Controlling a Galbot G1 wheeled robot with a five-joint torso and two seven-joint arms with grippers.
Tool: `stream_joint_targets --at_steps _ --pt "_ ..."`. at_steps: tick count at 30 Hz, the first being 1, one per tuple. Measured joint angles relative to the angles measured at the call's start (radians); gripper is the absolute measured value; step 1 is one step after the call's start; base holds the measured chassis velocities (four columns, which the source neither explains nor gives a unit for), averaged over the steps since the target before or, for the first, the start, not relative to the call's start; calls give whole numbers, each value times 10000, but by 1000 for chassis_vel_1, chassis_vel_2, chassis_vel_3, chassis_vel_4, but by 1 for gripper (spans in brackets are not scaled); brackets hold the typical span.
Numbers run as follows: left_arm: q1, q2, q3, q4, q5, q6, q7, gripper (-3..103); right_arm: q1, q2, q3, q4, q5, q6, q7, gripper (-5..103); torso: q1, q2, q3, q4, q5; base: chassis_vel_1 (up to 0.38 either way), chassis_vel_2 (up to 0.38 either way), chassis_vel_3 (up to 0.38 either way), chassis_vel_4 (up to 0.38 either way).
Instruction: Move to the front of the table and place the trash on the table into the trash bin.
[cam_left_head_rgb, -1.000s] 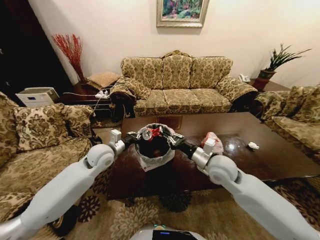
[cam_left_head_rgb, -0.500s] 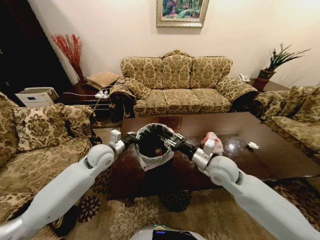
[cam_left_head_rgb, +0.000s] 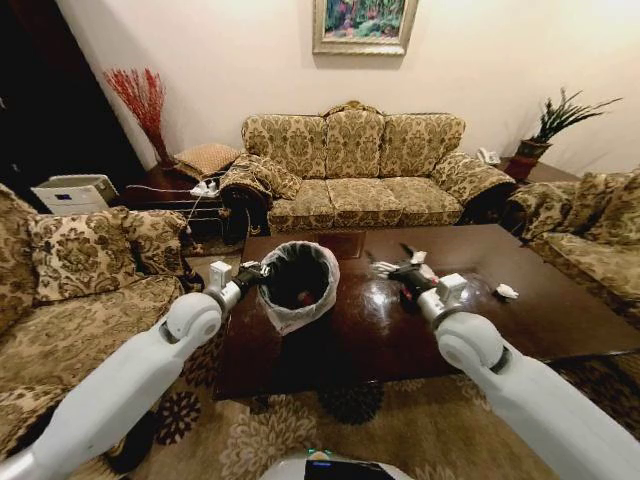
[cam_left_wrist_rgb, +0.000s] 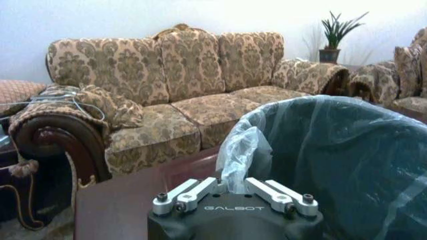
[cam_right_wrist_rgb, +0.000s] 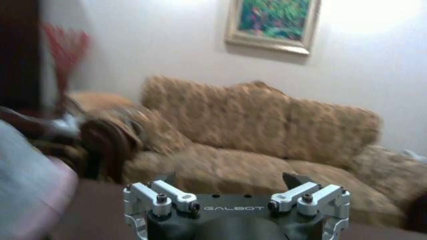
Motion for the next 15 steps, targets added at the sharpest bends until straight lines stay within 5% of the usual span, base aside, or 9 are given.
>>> stream_joint_targets --at_steps 15 --pt "469 -16 -422 -340 106 -73 -86 3 -482 329 524 -302 -279 -24 -299 100 0 0 0 3 -6 -76 -70 77 69"
